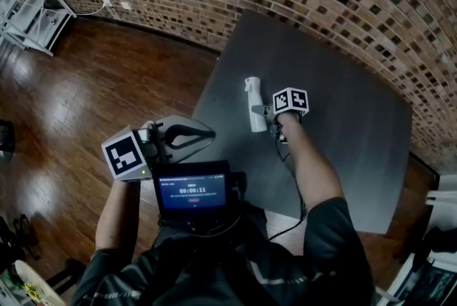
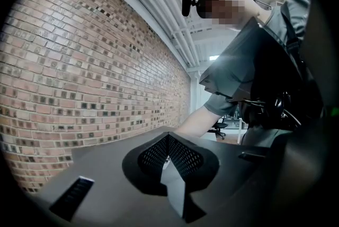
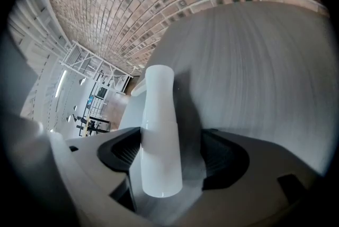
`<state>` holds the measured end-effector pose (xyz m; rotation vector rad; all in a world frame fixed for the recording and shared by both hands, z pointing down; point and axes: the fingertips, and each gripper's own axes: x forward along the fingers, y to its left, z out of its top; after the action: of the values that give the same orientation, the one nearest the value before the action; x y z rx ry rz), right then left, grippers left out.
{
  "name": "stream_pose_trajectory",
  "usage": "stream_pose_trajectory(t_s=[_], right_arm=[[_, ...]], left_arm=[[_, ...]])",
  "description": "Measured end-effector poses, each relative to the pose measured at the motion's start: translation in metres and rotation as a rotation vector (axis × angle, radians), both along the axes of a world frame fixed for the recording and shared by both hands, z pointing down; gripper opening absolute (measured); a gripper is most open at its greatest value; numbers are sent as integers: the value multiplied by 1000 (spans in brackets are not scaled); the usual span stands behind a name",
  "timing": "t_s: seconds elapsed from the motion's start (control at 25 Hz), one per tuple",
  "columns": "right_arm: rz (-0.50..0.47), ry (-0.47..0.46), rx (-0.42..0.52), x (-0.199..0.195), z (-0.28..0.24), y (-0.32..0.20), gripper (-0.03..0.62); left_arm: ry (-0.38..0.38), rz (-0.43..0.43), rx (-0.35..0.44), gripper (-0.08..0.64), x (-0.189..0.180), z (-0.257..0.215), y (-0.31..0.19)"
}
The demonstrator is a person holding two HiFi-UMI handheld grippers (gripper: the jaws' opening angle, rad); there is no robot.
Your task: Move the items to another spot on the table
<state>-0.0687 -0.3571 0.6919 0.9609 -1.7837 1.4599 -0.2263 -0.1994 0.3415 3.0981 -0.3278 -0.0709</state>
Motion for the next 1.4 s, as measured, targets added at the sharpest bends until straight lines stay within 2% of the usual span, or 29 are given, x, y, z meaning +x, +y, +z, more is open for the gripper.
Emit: stream_pose_trajectory(t_s=[0.24,0.64,0.92,1.04,1.12,1.16,1.32,1.36,1.4], right_arm=[[-3,11,78,8,-25,6,365],[-10,-1,208,0,-72,28,365],[-30,-67,345,-12,-119,52,359],[-37,-105,426,-17,-144,63,257],[-50,-130,480,-20,-161,72,233],[-58,-140,508,-21,-169,77,168],[-86,-169,600,-18,-202,96,148],[-86,-173,620,-15,-208,103,81],[-87,-176,639,-11,-214,110,55]], left_arm=[[26,18,14,-3,-3,-8,3],[53,78,37,-3,-1,-16,22],[52,105,57,-5,2,-17,40],[57,103,72,-3,8,-20,52],[54,98,81,-4,12,-22,61],[49,96,87,-3,15,-24,66],[39,88,111,-3,29,-35,86],[36,88,114,-3,34,-37,93],[33,88,114,-3,39,-38,100]])
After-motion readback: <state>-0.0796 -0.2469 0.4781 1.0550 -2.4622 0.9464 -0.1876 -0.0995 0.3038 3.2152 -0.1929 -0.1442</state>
